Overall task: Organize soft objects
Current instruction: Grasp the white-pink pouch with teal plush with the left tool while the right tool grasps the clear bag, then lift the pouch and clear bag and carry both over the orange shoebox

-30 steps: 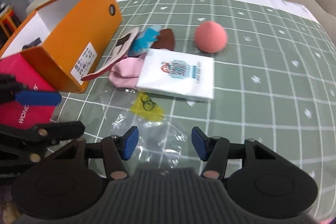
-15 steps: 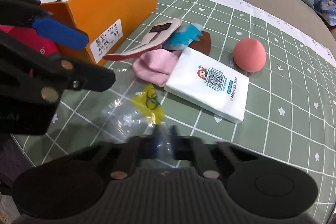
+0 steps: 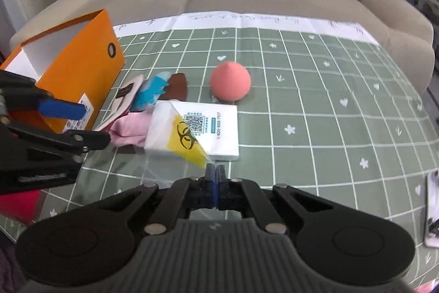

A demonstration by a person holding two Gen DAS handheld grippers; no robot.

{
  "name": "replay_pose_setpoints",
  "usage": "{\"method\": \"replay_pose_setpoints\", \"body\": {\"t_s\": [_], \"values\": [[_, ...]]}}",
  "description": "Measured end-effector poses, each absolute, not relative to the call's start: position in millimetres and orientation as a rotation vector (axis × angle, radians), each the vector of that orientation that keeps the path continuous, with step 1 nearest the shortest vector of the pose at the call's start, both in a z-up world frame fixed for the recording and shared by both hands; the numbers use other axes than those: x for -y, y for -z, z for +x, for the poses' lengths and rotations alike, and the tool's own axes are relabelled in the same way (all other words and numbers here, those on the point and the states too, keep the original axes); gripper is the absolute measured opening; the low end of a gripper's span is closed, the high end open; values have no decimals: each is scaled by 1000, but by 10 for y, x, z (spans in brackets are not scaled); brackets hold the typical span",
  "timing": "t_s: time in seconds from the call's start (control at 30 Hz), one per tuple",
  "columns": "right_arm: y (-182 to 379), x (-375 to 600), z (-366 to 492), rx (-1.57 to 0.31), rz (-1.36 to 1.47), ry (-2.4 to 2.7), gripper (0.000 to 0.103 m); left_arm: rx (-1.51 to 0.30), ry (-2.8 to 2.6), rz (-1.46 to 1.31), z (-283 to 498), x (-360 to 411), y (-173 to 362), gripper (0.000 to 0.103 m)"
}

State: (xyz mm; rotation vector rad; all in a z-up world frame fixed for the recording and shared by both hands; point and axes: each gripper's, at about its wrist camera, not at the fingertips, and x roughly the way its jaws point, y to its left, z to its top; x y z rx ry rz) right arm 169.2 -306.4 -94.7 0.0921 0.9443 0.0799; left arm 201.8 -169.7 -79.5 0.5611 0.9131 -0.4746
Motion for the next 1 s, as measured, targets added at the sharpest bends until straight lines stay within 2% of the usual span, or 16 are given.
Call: {"method": "replay_pose_setpoints", "body": {"t_s": [0.03, 0.1, 0.17, 0.2, 0.3, 0.63, 1.0], "values": [[971, 3062, 1718, -957, 96, -86, 0, -924, 465, 592, 2043, 1733, 845, 40], [1009, 3032, 1754, -966, 96, -106, 0, -939, 455, 636, 2078, 1791, 932, 24], [1026, 3008, 1771, -963, 101, -128, 0, -949, 438, 681, 2111, 1832, 995, 19], [1039, 3006, 1780, -970, 102, -130, 0, -948, 432, 694, 2117, 1833, 1008, 13], [1072, 3035, 1785, -988, 119, -128, 0, -934, 430, 692, 2117, 1819, 986, 5], [971, 3003, 1700, -946, 102, -126, 0, -833, 415, 558, 1975, 1653, 550, 3], [614, 3009, 1394, -908, 129, -58, 0, -818, 480, 346, 1480, 1385, 61, 3]]}}
